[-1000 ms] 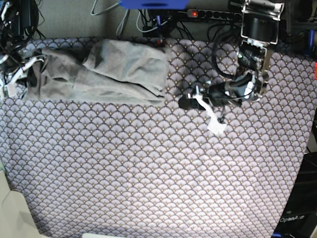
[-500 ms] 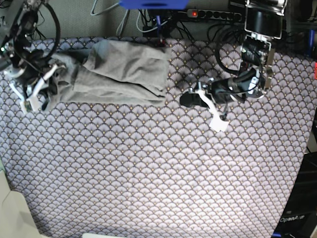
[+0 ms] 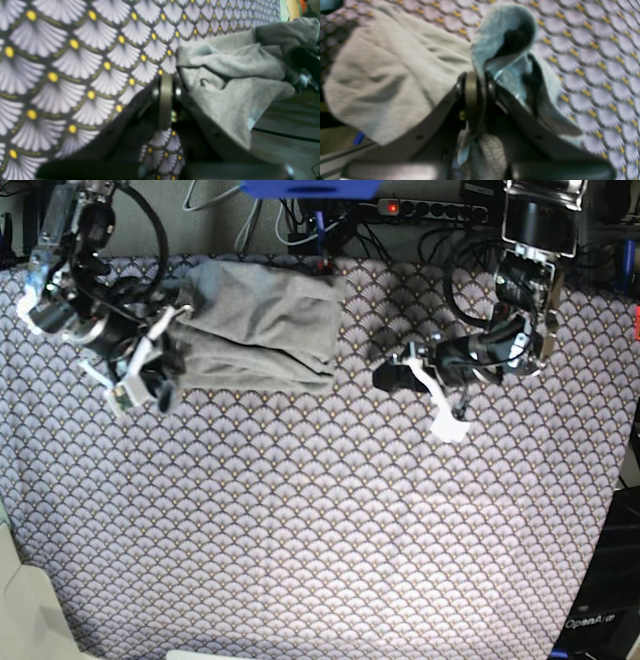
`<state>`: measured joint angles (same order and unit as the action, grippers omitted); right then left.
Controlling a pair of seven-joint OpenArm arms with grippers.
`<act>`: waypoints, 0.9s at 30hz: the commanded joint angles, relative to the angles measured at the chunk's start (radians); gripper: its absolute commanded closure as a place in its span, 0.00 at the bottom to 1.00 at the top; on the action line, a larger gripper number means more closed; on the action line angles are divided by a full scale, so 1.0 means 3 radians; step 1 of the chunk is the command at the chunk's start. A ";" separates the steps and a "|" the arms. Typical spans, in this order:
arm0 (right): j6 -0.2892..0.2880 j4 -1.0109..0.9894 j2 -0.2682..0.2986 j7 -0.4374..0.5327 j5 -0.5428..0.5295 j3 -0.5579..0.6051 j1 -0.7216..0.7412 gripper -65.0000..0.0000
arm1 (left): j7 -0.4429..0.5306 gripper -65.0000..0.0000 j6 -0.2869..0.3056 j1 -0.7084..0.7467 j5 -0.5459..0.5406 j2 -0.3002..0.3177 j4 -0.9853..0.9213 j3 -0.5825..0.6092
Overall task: Fold the T-shirt properly
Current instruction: 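Release the strip end and lift the right gripper over the bundle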
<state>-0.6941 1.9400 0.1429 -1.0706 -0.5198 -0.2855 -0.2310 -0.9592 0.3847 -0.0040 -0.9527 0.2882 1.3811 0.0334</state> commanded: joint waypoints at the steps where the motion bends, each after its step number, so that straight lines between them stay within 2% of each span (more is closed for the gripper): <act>1: -0.0013 0.0057 0.0022 0.0109 -0.0070 0.0049 0.0016 0.98 | 0.0034 1.00 0.0019 -0.0045 -0.0059 0.0029 0.0063 -0.0017; 7: -0.0013 0.0067 0.0109 0.0318 -0.0070 0.0417 -0.0077 0.98 | 0.0065 1.00 0.0019 0.0011 -0.0074 0.0080 0.0053 -0.0017; 13: -0.0013 0.0047 0.0140 0.0620 -0.0065 0.0970 -0.0158 0.98 | 0.0065 1.00 0.0014 0.0021 -0.0080 0.0060 0.0048 -0.0017; 27: -0.0013 0.0031 0.0120 0.0630 -0.0065 0.1578 0.0108 0.98 | 0.0060 1.00 0.0014 0.0026 -0.0085 -0.0012 0.0063 0.0004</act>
<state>-0.6941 1.9350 0.1802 -0.9077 -0.5129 0.1894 -0.2089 -0.9592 0.3813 0.0189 -0.9588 0.2771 1.3819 0.0406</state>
